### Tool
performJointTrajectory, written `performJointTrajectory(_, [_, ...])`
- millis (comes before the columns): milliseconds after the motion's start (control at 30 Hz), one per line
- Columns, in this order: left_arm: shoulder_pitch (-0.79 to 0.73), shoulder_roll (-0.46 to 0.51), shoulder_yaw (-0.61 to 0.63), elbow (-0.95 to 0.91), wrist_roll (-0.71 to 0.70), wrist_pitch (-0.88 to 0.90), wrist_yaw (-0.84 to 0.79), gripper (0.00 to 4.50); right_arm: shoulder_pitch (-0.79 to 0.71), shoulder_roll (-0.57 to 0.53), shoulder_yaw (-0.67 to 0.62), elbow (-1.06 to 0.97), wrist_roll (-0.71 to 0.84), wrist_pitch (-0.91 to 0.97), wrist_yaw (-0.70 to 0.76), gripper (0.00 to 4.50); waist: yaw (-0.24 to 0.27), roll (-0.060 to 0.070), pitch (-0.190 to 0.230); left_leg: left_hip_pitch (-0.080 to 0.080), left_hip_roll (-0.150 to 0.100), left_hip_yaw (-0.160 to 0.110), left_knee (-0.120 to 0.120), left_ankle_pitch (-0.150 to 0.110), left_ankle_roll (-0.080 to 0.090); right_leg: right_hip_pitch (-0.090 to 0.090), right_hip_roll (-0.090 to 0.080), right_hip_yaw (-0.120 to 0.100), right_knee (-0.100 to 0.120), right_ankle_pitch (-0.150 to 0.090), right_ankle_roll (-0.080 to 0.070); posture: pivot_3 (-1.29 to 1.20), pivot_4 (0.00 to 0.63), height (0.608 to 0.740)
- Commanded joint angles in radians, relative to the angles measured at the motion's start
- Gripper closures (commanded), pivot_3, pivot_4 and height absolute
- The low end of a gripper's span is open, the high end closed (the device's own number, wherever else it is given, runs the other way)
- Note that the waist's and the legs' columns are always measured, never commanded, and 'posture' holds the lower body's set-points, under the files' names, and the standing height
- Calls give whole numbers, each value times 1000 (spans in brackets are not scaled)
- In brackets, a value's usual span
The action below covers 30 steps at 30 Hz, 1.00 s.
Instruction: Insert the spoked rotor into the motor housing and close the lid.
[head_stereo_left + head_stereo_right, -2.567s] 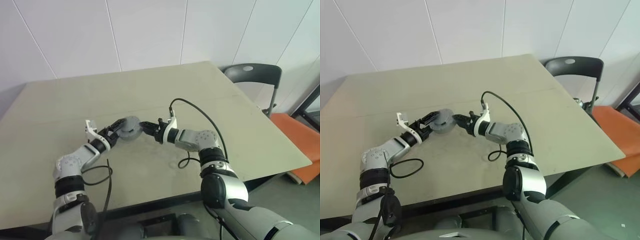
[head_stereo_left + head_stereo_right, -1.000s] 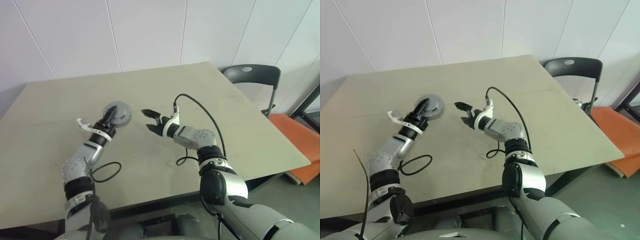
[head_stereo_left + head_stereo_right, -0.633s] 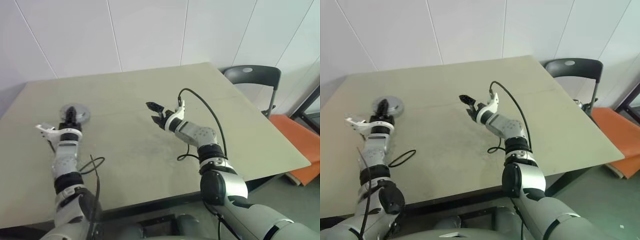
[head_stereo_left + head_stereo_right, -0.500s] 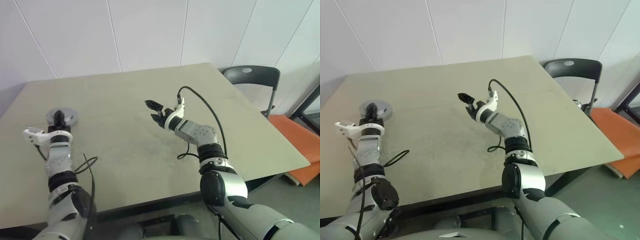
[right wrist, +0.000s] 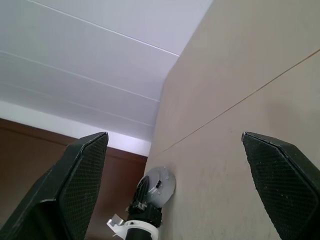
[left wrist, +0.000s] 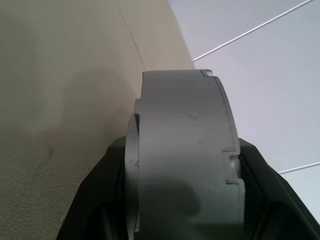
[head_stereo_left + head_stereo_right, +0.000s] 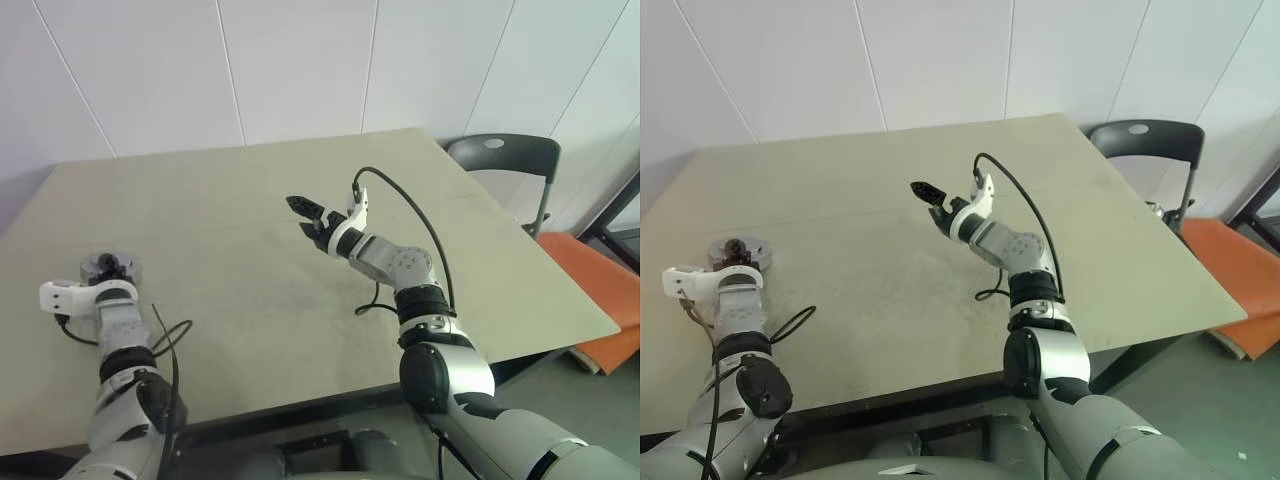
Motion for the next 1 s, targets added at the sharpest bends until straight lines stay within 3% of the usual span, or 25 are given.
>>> performJointTrajectory(33, [39, -28, -22, -60, 28, 25, 87, 2265, -7, 44, 2, -27, 13, -1, 11, 22, -2, 0, -1, 0, 0, 0, 0, 0, 0, 0, 0, 0, 0, 0, 0, 0, 0, 740])
performJointTrajectory(167, [93, -76, -47, -176, 36, 88, 196, 2265, -10, 44, 4, -10, 6, -3, 7, 22, -3, 0, -6, 1, 0, 1, 0, 0, 0, 0, 0, 1, 0, 0, 0, 0, 0, 740])
performJointTrajectory(400, [256, -254, -97, -571, -22, 301, 480, 62, -21, 42, 8, 18, -12, -18, 11, 0, -2, 5, -12, 7, 0, 1, -1, 0, 0, 7, 0, 1, -1, 0, 0, 0, 0, 740])
performJointTrajectory(467, [315, -314, -118, -708, -54, 371, 565, 27, -24, 40, 8, 27, -16, -24, 13, 0, -2, 7, -13, 16, 0, 2, -4, -1, 1, 16, 0, 2, -4, 0, 1, 0, 0, 740])
performJointTrajectory(600, [433, -373, -224, -1003, -146, 563, 669, 27, -23, 32, 27, 28, -42, -31, 12, 0, 2, 7, -14, 17, 0, 2, -3, -2, 2, 18, 0, 2, -4, -1, 1, 0, 0, 740])
performJointTrajectory(700, [447, -272, -371, -1071, -184, 718, 472, 27, -19, 24, 62, 19, -96, -66, 9, 0, 24, 8, -13, 17, 0, 1, 0, -1, 2, 18, 2, 0, -2, -1, 1, 0, 0, 740])
performJointTrajectory(733, [446, -179, -460, -1078, -91, 715, 356, 27, -14, 15, 93, 12, -137, -95, 12, 0, 28, 8, -12, 16, 0, 0, 1, -1, 2, 19, 4, -2, -2, -1, 1, 0, 0, 740])
performJointTrajectory(867, [379, 22, -606, -978, 160, 511, 25, 27, 33, -45, 296, -51, -367, -260, 46, 0, 20, 10, -7, 17, 3, 0, 8, -1, 2, 23, 13, -3, -4, -3, -3, 0, 0, 740])
performJointTrajectory(1000, [299, 98, -656, -824, 290, 291, -222, 27, 95, -114, 381, -156, -463, -344, 110, 0, 20, 15, -4, 22, 5, 1, 8, -1, 1, 27, 15, -2, -4, -4, -4, 0, 0, 740])
